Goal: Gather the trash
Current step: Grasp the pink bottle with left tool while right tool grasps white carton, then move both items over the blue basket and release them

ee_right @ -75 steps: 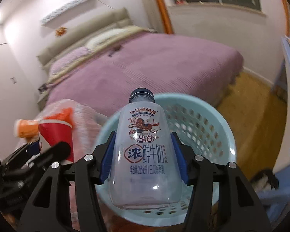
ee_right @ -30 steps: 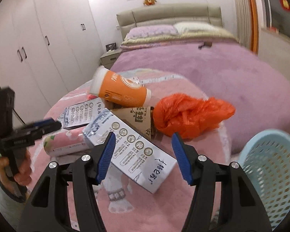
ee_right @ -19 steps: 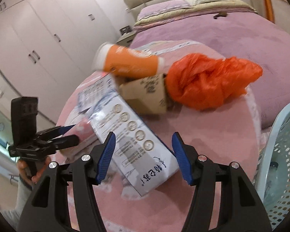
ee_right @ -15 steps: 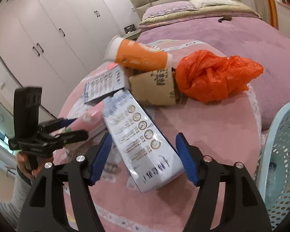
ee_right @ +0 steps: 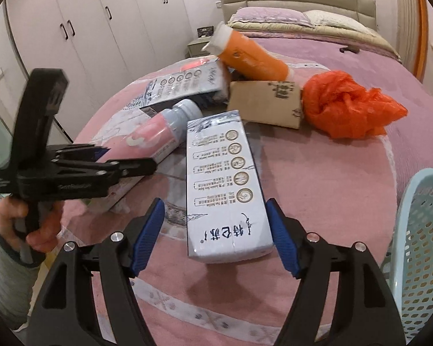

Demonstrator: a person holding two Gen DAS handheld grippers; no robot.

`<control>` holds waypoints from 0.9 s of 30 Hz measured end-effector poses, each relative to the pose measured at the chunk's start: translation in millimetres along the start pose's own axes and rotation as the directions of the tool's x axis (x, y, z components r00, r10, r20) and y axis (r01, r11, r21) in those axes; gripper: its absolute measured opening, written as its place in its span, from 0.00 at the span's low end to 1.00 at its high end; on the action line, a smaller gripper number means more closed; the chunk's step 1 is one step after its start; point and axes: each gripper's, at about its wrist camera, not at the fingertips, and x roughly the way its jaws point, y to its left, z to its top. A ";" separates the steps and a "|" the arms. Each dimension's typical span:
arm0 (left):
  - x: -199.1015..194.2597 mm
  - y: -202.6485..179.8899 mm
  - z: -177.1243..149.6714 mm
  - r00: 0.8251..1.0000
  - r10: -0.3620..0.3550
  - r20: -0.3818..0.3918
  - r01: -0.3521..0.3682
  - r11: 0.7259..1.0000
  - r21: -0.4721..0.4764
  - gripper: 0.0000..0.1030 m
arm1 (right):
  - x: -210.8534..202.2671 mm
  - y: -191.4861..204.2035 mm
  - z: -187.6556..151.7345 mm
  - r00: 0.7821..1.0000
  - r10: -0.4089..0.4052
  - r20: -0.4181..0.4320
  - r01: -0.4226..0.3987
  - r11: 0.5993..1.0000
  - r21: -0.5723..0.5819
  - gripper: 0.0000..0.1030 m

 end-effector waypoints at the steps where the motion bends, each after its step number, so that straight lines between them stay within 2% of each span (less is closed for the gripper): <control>1: -4.3 2.0 -4.1 1.000 0.001 0.008 -0.001 1.000 -0.011 0.47 | 2.3 2.7 -0.2 1.000 -0.011 0.002 0.011 1.000 -0.003 0.66; 6: -21.4 10.1 -19.9 0.999 0.002 0.041 -0.001 0.999 -0.034 0.46 | 13.0 10.6 1.7 0.998 -0.067 0.013 0.067 0.998 0.008 0.66; 7: -24.1 9.8 -21.1 0.999 0.003 0.048 -0.001 0.999 -0.035 0.46 | 15.7 12.1 1.5 0.996 -0.091 0.009 0.091 0.996 0.009 0.63; 8: -26.2 9.4 -23.3 0.999 0.002 0.054 0.000 0.999 -0.036 0.46 | 16.6 13.5 0.8 0.995 -0.103 0.007 0.103 0.995 0.009 0.51; 12: -32.8 6.2 -22.5 0.997 -0.007 0.079 0.010 0.999 -0.040 0.46 | 15.0 13.3 -2.3 0.994 -0.110 0.010 0.109 0.994 0.023 0.50; 17: -44.1 -6.7 -19.0 0.992 -0.035 0.125 0.037 0.999 -0.018 0.45 | -11.1 9.4 -3.8 0.987 -0.140 0.073 0.138 0.990 0.038 0.50; 27: -50.7 -71.6 6.1 0.974 -0.122 0.190 0.103 0.989 0.109 0.45 | -75.5 -33.5 -3.8 0.954 -0.238 0.184 0.213 0.966 0.147 0.50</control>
